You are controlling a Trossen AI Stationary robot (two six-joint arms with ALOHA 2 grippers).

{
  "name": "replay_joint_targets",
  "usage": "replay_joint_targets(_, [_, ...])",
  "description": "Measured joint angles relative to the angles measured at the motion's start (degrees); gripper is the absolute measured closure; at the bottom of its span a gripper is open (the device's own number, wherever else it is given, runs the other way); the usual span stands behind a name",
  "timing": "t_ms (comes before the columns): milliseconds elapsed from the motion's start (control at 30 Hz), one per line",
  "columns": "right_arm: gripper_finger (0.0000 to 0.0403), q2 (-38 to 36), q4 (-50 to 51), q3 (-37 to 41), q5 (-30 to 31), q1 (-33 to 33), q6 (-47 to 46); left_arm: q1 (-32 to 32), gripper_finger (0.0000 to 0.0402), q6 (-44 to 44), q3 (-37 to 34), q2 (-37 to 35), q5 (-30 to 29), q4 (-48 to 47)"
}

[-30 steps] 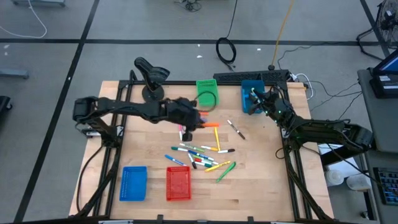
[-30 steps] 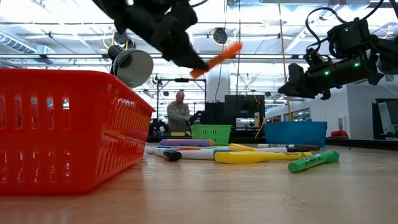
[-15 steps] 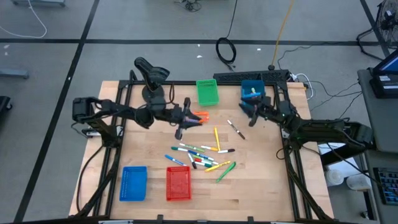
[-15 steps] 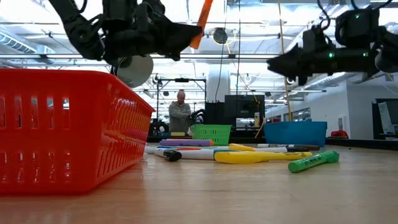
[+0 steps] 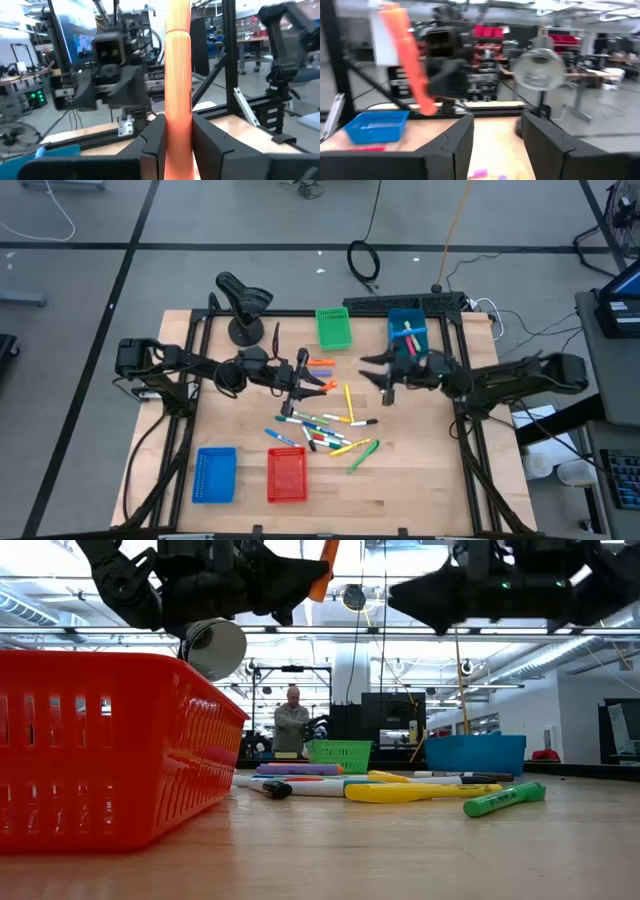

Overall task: Pick & Place Markers
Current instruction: Put the bottom orange highlighter into the dark blue bin

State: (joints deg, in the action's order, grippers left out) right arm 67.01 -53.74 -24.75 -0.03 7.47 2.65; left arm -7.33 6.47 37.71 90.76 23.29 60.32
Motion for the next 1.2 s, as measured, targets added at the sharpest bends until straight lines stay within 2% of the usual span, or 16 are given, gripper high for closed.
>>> replay_joint_targets(133, [0.0223, 6.1, 0.1, -4.7, 0.0, -4.2, 3.7, 0.0, 0.0331, 0.4, 0.0, 0.0, -0.3, -0.2])
replay_joint_targets(367, [0.0165, 15.3, 0.0, -13.0, -0.1, -8.9, 4.1, 0.0, 0.0326, 0.5, 0.0, 0.0, -2.4, -3.4])
replay_joint_targets(600, [0.0158, 20.5, -1.5, -16.9, -0.1, -10.6, 4.7, 0.1, 0.0324, 0.3, 0.0, 0.0, -2.8, -4.9])
replay_joint_targets(833, [0.0202, 20.8, -2.5, -17.1, 0.0, -10.6, 4.6, 0.3, 0.0322, 0.5, 0.0, 0.0, -2.8, -5.4])
replay_joint_targets(967, [0.0255, 20.8, -2.7, -17.1, 0.2, -10.5, 4.6, 0.3, 0.0322, 0.5, 0.0, 0.0, -2.5, -5.4])
replay_joint_targets(1133, [0.0343, 20.9, -3.0, -17.1, 0.5, -10.5, 4.2, 0.3, 0.0321, 0.4, 0.1, -0.1, -2.4, -5.9])
replay_joint_targets(1200, [0.0355, 20.9, -2.9, -17.1, 0.6, -10.5, 4.7, 0.3, 0.0321, 0.4, 0.1, -0.1, -2.4, -6.1])
